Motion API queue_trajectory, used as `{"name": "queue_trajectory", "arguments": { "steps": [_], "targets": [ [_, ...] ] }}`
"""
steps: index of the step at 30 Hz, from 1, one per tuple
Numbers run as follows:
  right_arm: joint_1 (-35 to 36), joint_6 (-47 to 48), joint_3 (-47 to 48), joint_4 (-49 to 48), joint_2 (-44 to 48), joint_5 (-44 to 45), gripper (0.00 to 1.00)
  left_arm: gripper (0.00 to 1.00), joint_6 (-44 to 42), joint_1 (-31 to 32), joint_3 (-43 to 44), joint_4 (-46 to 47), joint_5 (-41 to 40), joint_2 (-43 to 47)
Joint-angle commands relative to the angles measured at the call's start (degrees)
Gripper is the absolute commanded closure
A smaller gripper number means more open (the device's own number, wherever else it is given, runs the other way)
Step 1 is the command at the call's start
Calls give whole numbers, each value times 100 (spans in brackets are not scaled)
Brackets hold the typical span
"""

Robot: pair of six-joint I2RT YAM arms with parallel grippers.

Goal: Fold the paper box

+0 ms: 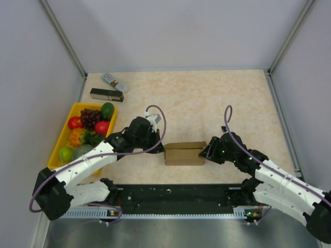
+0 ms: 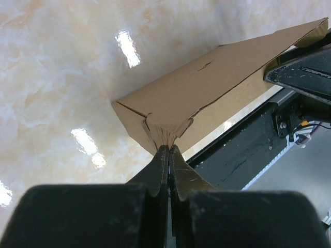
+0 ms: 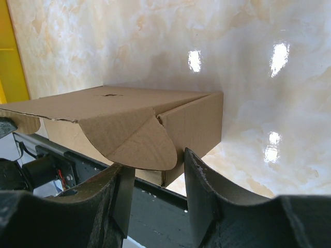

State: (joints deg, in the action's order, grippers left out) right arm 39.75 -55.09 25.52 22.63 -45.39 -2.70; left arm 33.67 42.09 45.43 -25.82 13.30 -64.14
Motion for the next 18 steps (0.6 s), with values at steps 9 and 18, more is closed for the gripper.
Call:
{"name": "queue_trajectory", "arguments": {
  "steps": [9, 18],
  "targets": [
    [60, 130, -21, 145, -23, 103, 60, 100, 720, 212, -623, 737, -459, 428],
    [59, 139, -12, 154, -41, 94, 60, 100, 860, 309, -737, 684, -855, 534]
  ]
}}
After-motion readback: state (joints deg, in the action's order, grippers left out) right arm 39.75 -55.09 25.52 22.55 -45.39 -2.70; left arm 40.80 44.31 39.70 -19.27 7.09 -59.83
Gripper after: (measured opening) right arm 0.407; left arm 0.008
